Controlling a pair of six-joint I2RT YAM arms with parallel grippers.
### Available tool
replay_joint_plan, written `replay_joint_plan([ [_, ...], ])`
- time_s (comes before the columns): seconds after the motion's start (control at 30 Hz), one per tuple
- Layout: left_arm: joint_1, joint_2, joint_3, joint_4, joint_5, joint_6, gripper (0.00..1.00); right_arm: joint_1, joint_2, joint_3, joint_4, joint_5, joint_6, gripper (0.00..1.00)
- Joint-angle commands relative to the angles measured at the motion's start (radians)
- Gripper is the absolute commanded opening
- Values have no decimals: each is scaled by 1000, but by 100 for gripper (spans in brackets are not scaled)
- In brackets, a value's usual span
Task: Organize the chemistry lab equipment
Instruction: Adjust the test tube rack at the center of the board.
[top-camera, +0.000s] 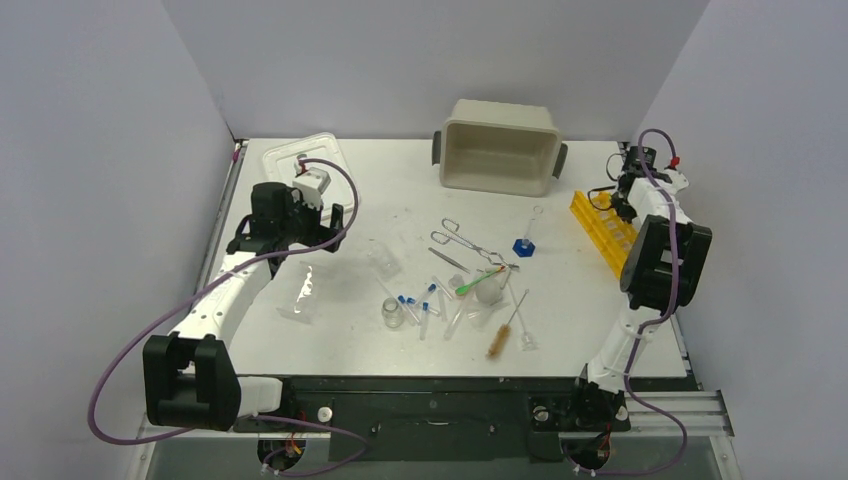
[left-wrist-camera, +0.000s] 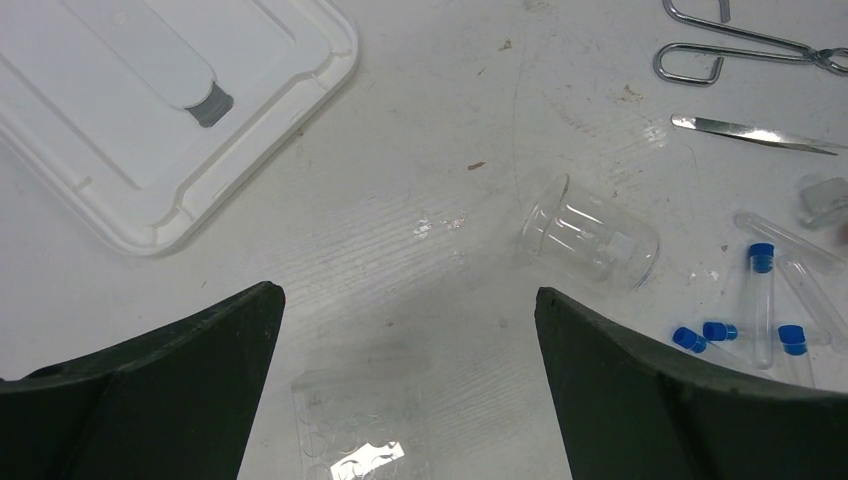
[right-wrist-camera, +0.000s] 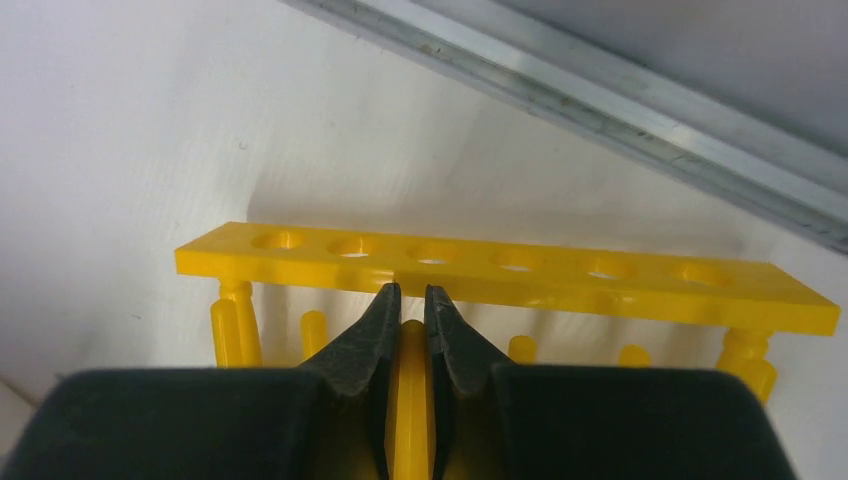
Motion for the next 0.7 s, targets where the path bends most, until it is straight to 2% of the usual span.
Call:
replay_joint_plan([
  [0.0,-13,-30,57,4,-6,9,97,61,-184,-17,7,252,-102,0],
  [0.17,-18,-31,59,2,-15,17,97,158,-320,-180,164,508,-177,0],
  [0.3,-18,-45,46,-1,-23,39,97,294,-384,-326,297,704,-251,0],
  [0.5,-15,-61,32,-18,-37,66,97,408,-299,-318,306,948,-294,0],
  [0.6,-15,-68,30,-24,-37,74,97,410,-247,-289,299,993,-298,0],
  [0.67,-16,-69,32,-27,-37,76,97,412,-232,-287,362,1024,-354,0],
])
